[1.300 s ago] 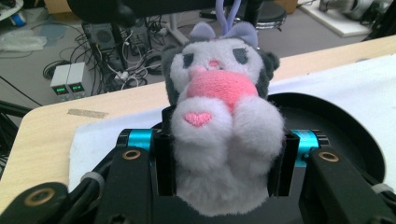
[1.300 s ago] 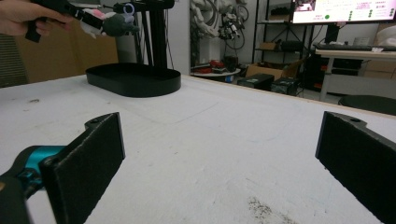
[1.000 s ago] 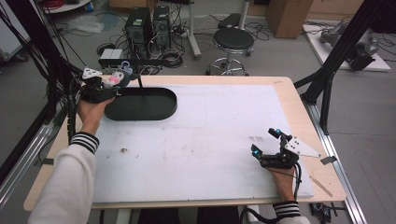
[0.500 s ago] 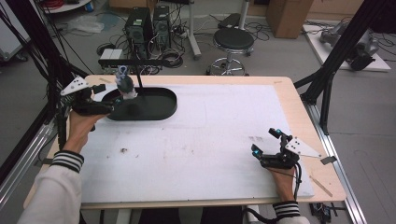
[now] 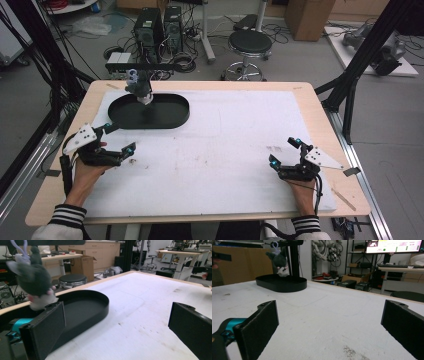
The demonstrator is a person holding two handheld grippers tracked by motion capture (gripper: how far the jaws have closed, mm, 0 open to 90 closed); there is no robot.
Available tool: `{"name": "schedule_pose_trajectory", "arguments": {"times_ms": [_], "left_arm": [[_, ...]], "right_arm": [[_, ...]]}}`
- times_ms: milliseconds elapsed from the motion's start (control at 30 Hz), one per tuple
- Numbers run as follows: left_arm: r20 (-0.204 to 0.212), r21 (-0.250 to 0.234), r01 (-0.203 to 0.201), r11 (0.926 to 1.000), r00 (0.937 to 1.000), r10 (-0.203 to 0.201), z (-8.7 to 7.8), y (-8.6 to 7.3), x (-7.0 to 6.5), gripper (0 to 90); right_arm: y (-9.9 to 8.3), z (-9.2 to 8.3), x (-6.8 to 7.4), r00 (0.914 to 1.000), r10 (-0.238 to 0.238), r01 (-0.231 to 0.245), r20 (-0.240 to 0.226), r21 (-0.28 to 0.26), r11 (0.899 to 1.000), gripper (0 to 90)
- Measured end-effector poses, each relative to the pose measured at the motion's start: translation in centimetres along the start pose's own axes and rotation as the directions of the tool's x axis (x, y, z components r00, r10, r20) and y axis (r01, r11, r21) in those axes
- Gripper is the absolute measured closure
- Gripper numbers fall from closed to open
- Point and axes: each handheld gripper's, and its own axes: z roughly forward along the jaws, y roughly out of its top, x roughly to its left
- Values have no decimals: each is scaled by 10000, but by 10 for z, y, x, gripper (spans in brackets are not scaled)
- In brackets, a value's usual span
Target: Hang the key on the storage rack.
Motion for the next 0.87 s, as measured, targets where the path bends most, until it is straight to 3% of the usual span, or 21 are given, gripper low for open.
{"name": "schedule_pose_trajectory", "arguments": {"times_ms": [267,433,533,667,867], "left_arm": [[-381,-364,271,9990,9989,-285,-20,-32,-14,17],[-522,-846,252,9961,9982,-297,-27,-39,-19,17],[-671,-855,324,9958,9970,-382,-29,-45,-18,17],[-612,-875,77,9961,9980,-131,-29,-45,-20,17],[-905,-1108,30,9938,9958,-130,-30,-46,-22,17]], "right_arm": [[0,0,0,10000,-96,96,20,-23,10000,3],[0,0,0,9999,-93,93,43,-19,10000,3],[0,0,1,9999,-138,138,54,-20,9999,3],[0,0,1,9999,-117,117,45,-29,9999,3],[0,0,2,9999,-134,134,3,39,9999,3]]}}
